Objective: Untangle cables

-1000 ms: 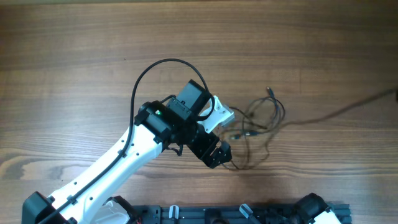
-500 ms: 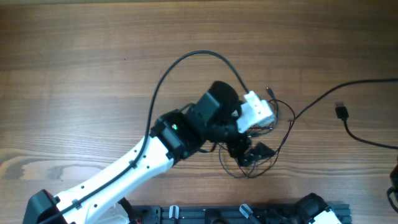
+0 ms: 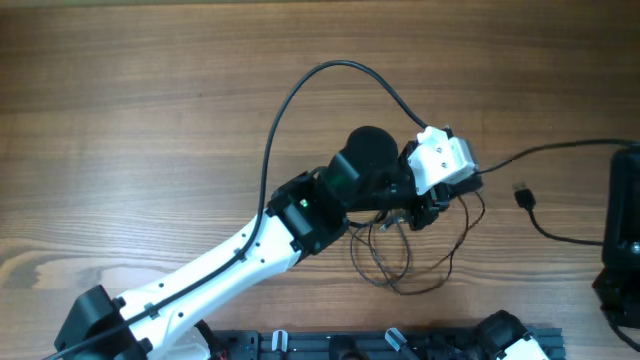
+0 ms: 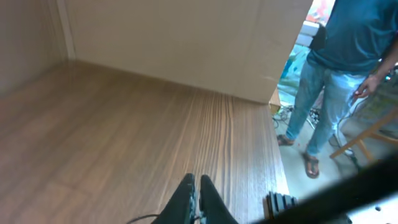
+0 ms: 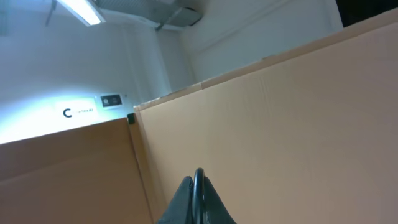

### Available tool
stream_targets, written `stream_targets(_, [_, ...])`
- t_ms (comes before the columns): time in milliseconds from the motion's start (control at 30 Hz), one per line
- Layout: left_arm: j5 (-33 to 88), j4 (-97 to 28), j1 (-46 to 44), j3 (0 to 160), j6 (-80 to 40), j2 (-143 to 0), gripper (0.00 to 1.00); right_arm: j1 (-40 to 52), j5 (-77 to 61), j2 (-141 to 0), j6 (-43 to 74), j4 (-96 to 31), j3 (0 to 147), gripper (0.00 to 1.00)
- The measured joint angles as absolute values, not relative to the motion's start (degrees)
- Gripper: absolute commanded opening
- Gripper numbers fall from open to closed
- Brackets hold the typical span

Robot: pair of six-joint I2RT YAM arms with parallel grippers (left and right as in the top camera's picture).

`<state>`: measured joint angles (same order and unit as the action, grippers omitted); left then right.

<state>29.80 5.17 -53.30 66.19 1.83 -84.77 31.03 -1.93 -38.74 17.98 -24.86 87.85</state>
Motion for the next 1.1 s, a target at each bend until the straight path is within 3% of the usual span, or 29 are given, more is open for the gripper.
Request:
stream_targets(133, [24.67, -5.17, -51.90, 66.32, 1.19, -84.27, 0.04, 31.03, 1.17, -38.74, 17.98, -29.71, 87.83, 0.06])
stream_targets(167, [23.11, -7.92, -50.85, 66.32, 1.15, -83.88, 0.04, 31.03, 2.42, -38.76, 17.96, -30.72, 87.81, 0.47])
stream_targets(200, [21.43, -11.46, -49.12, 66.35, 1.17, -83.00, 0.04, 31.03, 5.89, -38.83, 18.02, -33.65, 87.72, 0.79])
stream_targets(233, [19.88, -15.49, -47.16, 66.28, 1.15, -81.56, 0.04, 31.03, 9.37, -38.87, 18.09, -36.80, 87.79, 1.00])
stream_targets(400, [14.26, -27.66, -33.26, 66.19, 1.21, -69.01, 0.04, 31.03, 20.93, -39.48, 18.70, -50.00, 87.66, 1.00])
stream_targets(500, [12.99, -29.32, -19.62, 66.22, 1.21, -59.94, 0.04, 31.03, 21.85, -40.58, 21.23, -55.22, 86.39, 1.00])
stream_targets(767, [24.69, -29.56, 14.81, 66.22, 0.08, -42.15, 0.04, 31.03, 2.52, -57.74, 22.63, -58.04, 80.68, 1.00])
stream_targets(967, [33.82, -28.47, 17.72, 66.22, -3.42, -41.52, 0.04, 31.03, -20.45, -77.95, 11.31, -61.76, 80.58, 1.00])
stream_targets(1100, [35.86, -28.45, 15.44, 66.22, -4.03, -41.58, 0.04, 31.03, -25.71, -89.69, 0.99, -64.42, 80.38, 1.00])
